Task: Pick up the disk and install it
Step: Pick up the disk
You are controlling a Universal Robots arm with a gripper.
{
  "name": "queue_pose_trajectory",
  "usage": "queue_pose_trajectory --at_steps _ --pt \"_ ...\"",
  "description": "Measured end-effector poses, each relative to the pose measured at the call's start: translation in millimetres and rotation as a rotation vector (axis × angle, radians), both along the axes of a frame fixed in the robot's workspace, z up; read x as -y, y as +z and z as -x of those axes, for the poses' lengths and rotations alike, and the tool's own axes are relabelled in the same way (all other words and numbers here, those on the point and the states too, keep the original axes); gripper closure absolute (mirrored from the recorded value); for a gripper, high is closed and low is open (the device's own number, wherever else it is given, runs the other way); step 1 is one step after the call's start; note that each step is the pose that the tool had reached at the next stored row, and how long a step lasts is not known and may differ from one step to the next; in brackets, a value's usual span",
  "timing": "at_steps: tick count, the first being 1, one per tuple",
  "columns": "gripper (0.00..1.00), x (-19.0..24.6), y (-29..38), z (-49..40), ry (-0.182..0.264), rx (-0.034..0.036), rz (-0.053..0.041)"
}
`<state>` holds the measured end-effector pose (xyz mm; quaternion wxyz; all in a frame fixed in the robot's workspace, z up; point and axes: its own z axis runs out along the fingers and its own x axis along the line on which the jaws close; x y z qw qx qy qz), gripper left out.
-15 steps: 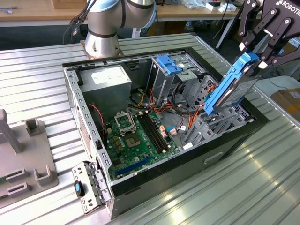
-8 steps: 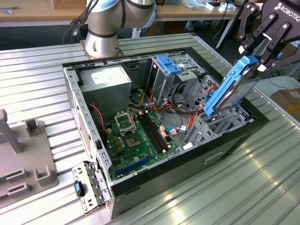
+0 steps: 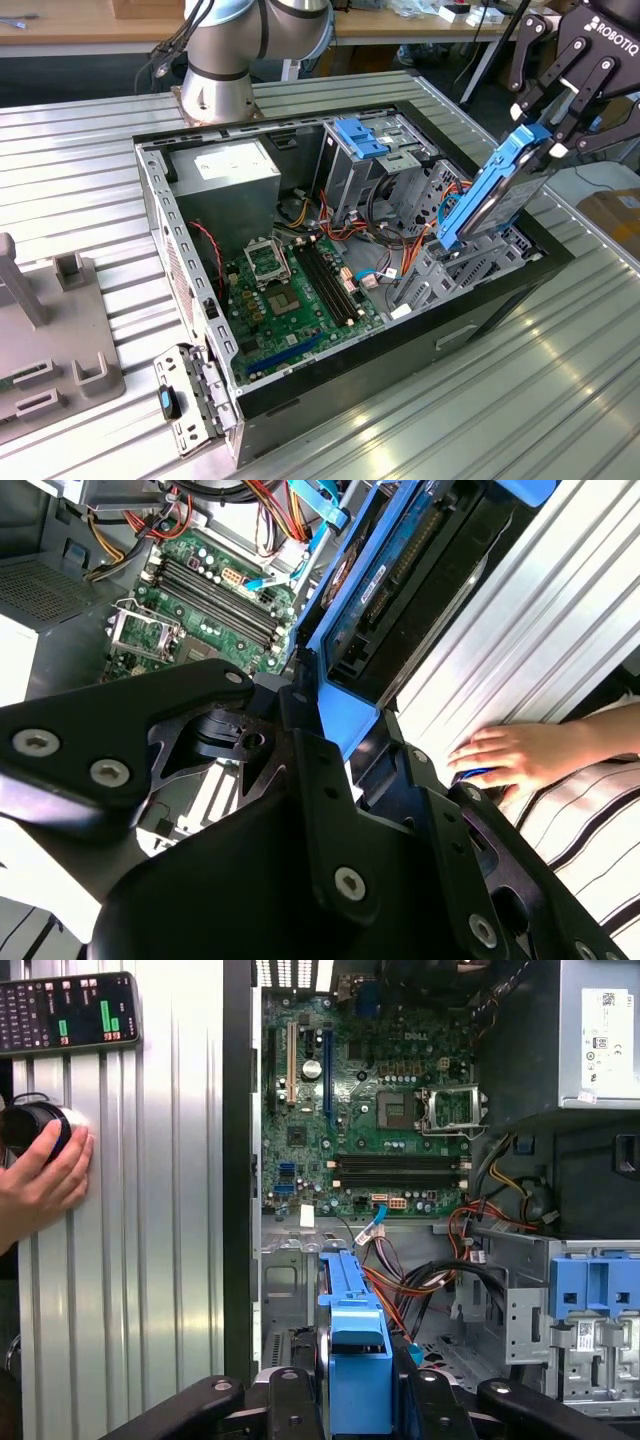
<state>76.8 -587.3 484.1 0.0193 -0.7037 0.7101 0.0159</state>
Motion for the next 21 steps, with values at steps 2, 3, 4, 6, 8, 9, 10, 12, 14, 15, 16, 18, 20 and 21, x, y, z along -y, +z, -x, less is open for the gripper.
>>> queue_pose_trajectory --at_steps 2,3,4,6,8,9,10,12,14,15,16,18,20,21 --pt "0.63 -0.1 -0.3 0.1 0.0 0.0001 -0.0001" --pt "0.63 -0.1 -0.3 0.1 0.0 0.0 -0.0001" --pt "0.63 -0.1 -0.3 0.1 0.0 0.0 -0.0001" --pt "0.63 -0.1 -0.4 0.1 0.0 0.0 -0.0001" --pt "0.63 -0.1 -0.5 -0.9 0.0 0.0 0.0002" --pt "0.63 -0.1 -0.6 -1.3 0.0 0.0 0.0001" --pt "0.63 -0.1 -0.7 -1.8 0.0 0.0 -0.0001" --pt "0.63 -0.1 -1.1 -1.9 0.0 0.0009 -0.0003" --pt "0.63 -0.1 -2.0 -2.0 0.001 0.0064 -0.0005" --pt "0.63 0.0 -2.0 -2.0 0.001 0.0076 -0.0004" --pt "0.63 0.0 -2.0 -1.9 0.001 0.0077 -0.0003" --pt "0.63 0.0 -2.0 -1.9 0.001 0.0139 -0.0004" --pt "0.63 0.0 -2.1 -1.9 0.001 0.0141 -0.0005" --pt "0.63 0.0 -2.3 -1.9 0.001 0.0141 -0.0006"
